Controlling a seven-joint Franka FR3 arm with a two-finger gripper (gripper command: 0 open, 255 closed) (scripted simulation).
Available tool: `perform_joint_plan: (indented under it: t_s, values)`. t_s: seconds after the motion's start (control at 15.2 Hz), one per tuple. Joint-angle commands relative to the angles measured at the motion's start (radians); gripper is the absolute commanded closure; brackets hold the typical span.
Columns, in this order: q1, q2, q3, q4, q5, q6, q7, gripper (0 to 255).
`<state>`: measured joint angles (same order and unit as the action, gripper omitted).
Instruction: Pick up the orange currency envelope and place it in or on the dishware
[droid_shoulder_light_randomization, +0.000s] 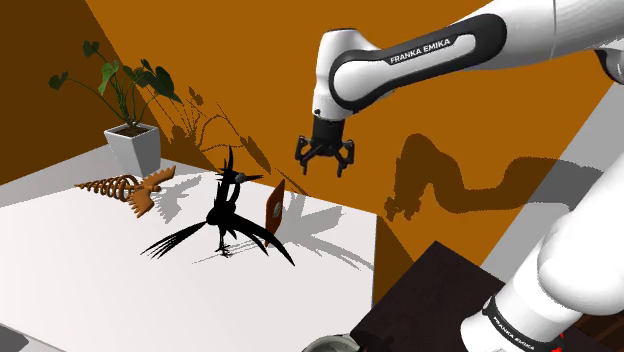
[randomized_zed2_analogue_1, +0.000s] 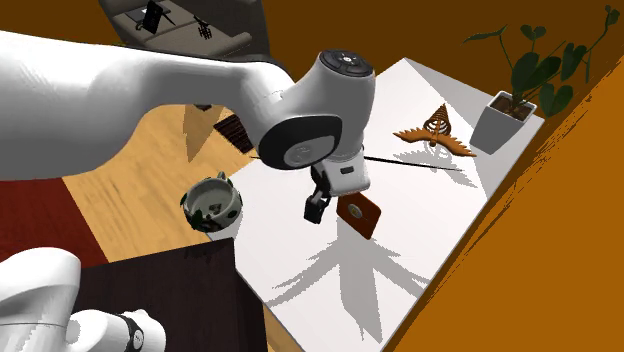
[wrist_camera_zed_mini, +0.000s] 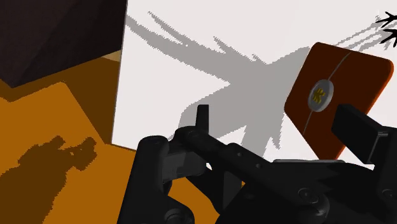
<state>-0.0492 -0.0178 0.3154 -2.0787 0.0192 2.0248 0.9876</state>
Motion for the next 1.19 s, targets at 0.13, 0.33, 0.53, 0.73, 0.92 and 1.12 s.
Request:
perform_joint_plan:
  t_s: [0.13,0.33,0.53,0.73,0.92,1.12]
  values:
    - [0.014,0.169,0.005,0.132,-0.062,0.025,0.142,0]
    - [0.036,0.296,-0.006,0.247,-0.105,0.027,0.236,0]
    - [0.064,0.422,-0.026,0.378,-0.139,0.016,0.317,0]
    - [0.087,0.523,-0.046,0.493,-0.158,-0.002,0.372,0]
    - [0.088,0.537,-0.049,0.473,-0.163,0.032,0.375,0]
    - [0.089,0.553,-0.052,0.455,-0.168,0.065,0.378,0]
